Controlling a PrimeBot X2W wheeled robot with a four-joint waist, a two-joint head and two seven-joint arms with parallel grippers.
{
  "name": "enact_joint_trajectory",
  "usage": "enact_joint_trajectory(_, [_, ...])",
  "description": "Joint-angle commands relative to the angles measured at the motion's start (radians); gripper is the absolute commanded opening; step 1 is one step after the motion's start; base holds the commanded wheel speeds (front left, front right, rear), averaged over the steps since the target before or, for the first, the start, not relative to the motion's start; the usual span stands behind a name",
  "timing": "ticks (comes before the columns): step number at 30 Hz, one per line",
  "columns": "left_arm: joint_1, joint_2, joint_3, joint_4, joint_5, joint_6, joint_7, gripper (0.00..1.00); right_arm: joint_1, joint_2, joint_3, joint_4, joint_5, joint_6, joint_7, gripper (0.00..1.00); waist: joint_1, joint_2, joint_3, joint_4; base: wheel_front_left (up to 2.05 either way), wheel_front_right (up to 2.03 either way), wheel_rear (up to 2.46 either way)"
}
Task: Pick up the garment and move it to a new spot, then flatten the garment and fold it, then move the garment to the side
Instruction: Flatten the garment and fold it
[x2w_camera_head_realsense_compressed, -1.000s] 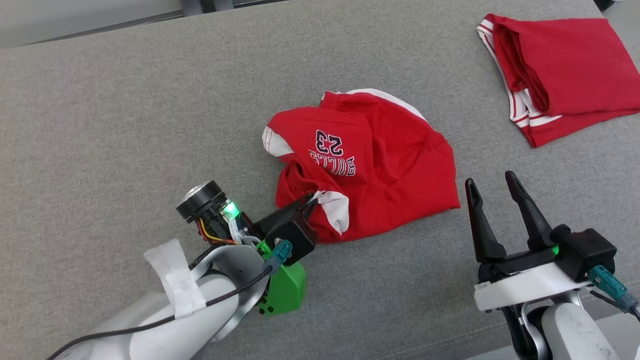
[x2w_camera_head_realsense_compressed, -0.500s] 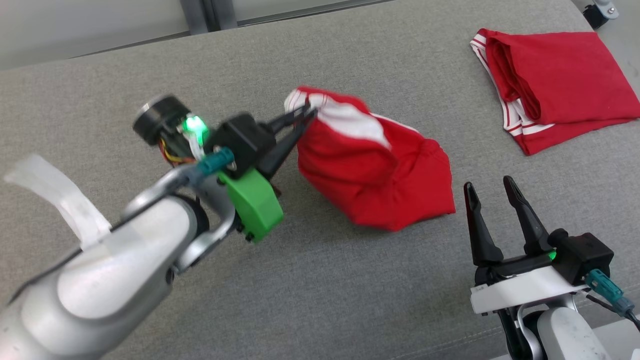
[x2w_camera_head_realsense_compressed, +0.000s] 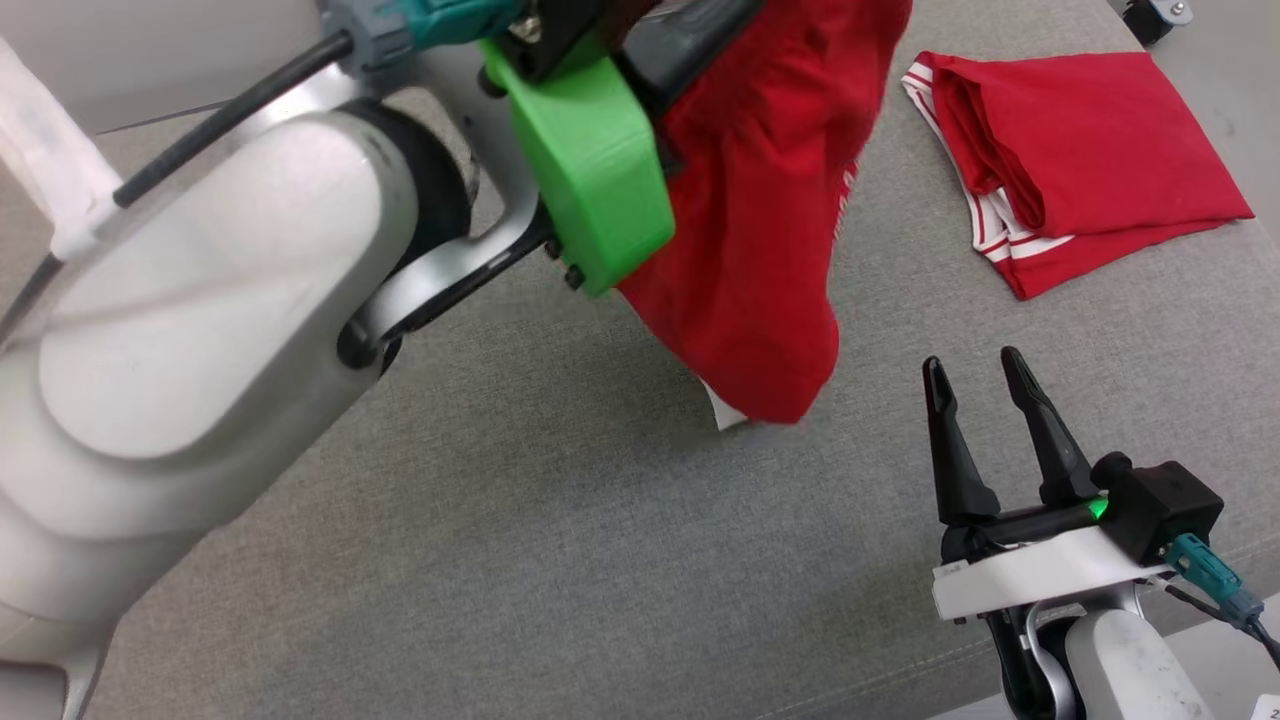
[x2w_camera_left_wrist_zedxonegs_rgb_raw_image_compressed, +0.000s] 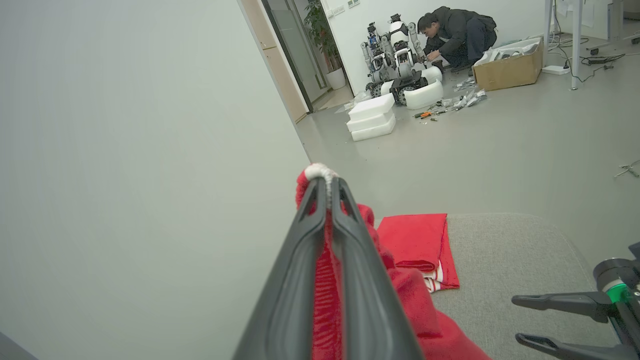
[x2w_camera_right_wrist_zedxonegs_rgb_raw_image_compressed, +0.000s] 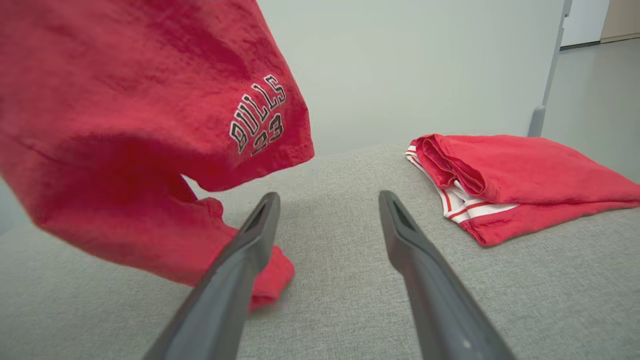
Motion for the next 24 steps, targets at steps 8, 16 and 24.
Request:
enact_joint_trajectory(8, [0.400,0.235,0.030,-0.151,-0.085,0.148,-0.077,0.00,-0.004,-0.037,-0.005,-0.015,0.020,-0.001,0.001,1.00,0.0000,-0.0001,0.056,0.074,0.00,0.00,0.00])
enact_joint_trajectory(16, [0.744,0.398,0.139,-0.242,-0.130,0.343,-0.299,0.00,-0.037,-0.142,0.064,0.010,0.181,-0.001,0.001,1.00,0.0000,-0.0001,0.087,0.183,0.00,0.00,0.00])
enact_joint_trajectory(24, [0.835,0.399,0.174,-0.160,-0.190,0.306,-0.407,0.00,-0.217,-0.372,0.300,0.121,0.561,-0.001,0.007,1.00,0.0000,-0.0001,0.106,0.241,0.00,0.00,0.00])
